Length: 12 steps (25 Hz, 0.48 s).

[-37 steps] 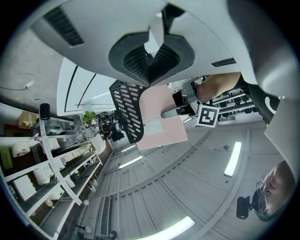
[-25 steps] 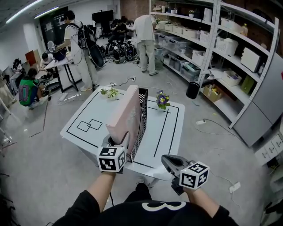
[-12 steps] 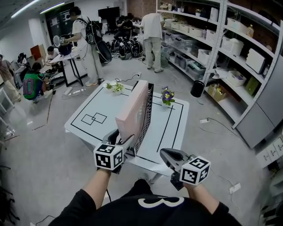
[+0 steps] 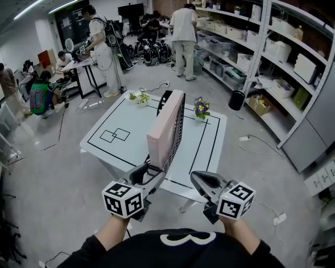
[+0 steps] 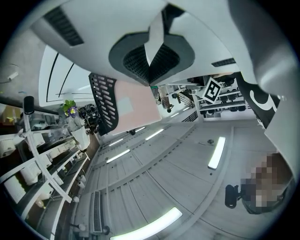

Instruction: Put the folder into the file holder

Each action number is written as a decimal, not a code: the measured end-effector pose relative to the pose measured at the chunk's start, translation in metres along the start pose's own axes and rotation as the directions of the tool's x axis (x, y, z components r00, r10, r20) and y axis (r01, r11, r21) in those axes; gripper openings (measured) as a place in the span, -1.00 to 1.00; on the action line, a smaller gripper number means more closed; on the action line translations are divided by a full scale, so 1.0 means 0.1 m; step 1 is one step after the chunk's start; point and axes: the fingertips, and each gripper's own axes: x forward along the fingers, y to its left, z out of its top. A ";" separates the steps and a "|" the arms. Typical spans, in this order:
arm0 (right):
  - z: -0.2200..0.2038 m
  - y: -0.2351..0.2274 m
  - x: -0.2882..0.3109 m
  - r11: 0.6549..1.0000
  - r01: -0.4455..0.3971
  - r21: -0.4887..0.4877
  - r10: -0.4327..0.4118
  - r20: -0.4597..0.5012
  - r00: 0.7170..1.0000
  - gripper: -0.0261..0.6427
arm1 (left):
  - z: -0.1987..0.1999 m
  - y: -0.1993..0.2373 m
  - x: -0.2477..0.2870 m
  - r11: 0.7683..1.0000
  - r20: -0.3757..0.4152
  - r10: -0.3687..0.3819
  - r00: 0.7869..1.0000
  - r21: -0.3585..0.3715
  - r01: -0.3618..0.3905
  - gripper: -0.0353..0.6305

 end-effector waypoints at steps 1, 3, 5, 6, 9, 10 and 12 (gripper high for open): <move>0.04 0.05 0.01 1.000 -0.001 -0.002 0.001 0.009 1.000 -0.91 | 0.02 -0.07 -0.05 1.000 0.001 -0.024 1.000 -0.002 0.024 -0.08; 0.09 0.16 0.05 1.000 -0.003 0.004 0.003 0.024 1.000 -0.91 | 0.05 -0.18 -0.16 0.998 -0.005 -0.057 0.998 0.003 0.057 -0.22; 0.12 0.28 0.09 1.000 -0.002 0.021 0.001 0.038 0.999 -0.91 | 0.08 -0.26 -0.28 0.997 -0.011 -0.072 0.997 0.012 0.072 -0.40; 0.14 0.34 0.10 1.000 -0.001 0.029 0.000 0.046 0.999 -0.91 | 0.11 -0.29 -0.36 0.997 -0.007 -0.078 0.997 0.013 0.078 -0.61; 0.20 0.57 0.14 0.999 -0.009 0.037 0.006 0.073 0.997 -0.91 | 0.20 -0.35 -0.60 0.995 0.014 -0.103 0.995 0.000 0.103 -0.87; 0.21 0.66 0.16 0.999 -0.014 0.032 0.012 0.078 0.997 -0.91 | 0.23 -0.35 -0.68 0.994 0.020 -0.108 0.994 -0.003 0.108 -0.88; 0.18 0.83 0.20 0.999 -0.023 0.022 0.022 0.081 0.996 -0.91 | 0.25 -0.34 -0.82 0.994 0.029 -0.113 0.993 -0.005 0.113 -0.88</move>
